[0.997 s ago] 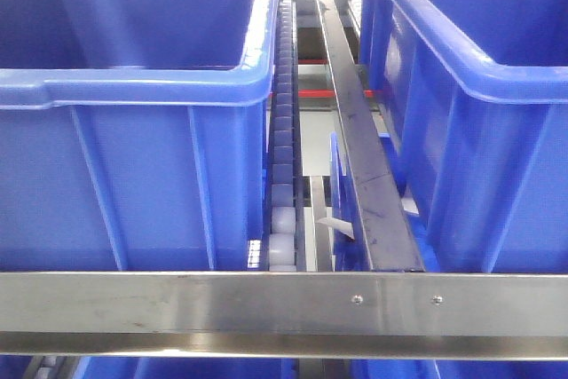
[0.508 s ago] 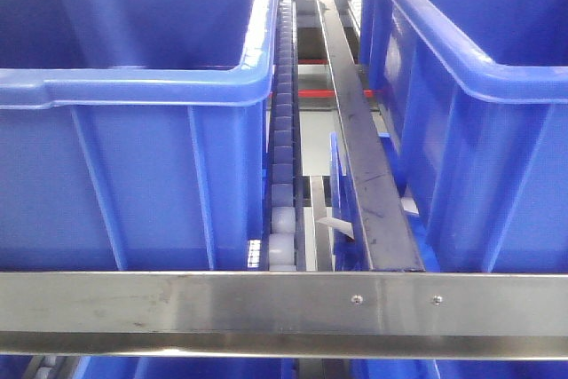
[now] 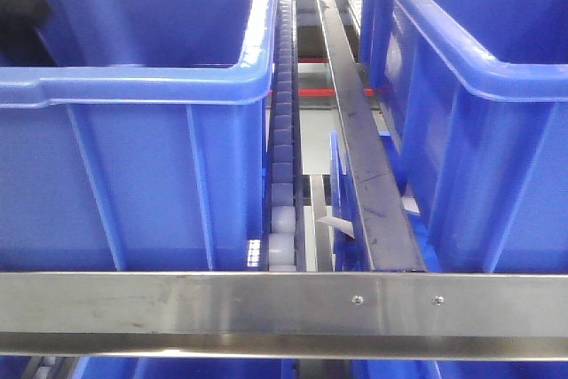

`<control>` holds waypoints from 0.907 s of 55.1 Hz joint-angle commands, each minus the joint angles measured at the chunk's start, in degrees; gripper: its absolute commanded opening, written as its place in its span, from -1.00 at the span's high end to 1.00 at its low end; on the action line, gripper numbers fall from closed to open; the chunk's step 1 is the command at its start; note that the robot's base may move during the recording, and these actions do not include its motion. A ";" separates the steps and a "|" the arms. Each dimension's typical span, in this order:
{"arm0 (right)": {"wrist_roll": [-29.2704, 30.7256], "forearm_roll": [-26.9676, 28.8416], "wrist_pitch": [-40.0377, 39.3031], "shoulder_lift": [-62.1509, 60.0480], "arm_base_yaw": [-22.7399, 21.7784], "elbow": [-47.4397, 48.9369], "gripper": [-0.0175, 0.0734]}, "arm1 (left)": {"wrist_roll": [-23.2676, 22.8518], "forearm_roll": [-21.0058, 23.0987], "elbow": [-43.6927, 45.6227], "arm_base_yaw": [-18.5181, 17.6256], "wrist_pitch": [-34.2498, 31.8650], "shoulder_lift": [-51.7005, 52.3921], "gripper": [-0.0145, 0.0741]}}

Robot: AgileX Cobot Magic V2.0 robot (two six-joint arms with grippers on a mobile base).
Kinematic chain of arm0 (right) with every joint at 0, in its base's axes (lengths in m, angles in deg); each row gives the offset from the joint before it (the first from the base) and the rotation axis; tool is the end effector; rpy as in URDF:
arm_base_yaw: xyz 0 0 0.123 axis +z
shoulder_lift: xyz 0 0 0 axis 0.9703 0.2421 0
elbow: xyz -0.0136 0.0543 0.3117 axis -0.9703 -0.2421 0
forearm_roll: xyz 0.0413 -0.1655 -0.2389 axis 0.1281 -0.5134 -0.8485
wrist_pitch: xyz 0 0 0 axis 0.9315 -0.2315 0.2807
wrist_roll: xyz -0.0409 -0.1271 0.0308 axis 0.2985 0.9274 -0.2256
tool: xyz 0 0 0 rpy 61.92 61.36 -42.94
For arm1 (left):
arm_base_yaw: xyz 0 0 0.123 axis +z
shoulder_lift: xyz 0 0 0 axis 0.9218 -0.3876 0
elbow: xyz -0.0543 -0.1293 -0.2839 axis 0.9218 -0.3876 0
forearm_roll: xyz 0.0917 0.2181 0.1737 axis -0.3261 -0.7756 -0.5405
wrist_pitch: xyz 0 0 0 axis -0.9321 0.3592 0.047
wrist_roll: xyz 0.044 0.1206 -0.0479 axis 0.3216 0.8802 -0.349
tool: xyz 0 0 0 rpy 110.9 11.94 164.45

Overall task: Pick and sort blue part to right shelf
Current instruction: 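Lower the bottle-shaped part into a bin and open the left gripper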

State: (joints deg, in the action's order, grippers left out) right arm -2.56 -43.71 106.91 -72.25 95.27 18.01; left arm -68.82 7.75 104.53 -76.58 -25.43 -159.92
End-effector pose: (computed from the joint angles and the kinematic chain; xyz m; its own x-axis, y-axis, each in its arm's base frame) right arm 0.0618 0.0063 0.3400 0.0197 0.0347 -0.9992 -0.2300 0.9728 0.0293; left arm 0.3927 -0.0700 0.2362 -0.7548 0.1517 -0.6382 0.2064 0.9784 -0.0115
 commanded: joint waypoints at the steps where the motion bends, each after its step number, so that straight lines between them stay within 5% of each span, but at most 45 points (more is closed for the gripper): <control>1: 0.48 -0.97 -5.61 1.12 -0.28 1.65 0.14 | -0.41 0.63 2.18 -0.46 -4.24 -1.03 0.39; 15: 0.48 -0.97 -5.61 1.12 -0.28 1.65 0.14 | -0.30 0.63 2.18 -0.46 -3.47 -5.19 0.32; 33: 0.48 -0.97 -5.34 1.12 -0.28 1.65 0.14 | 1.26 0.63 6.03 -0.46 1.56 -5.09 -0.84; 50: 0.48 -0.97 -5.34 1.12 -0.28 1.65 0.14 | 1.26 3.98 7.15 -0.46 7.51 6.75 -0.59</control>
State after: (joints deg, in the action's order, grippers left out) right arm -2.56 -43.71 106.91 -72.25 95.27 18.01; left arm -67.62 10.29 109.96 -76.58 -16.26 -160.15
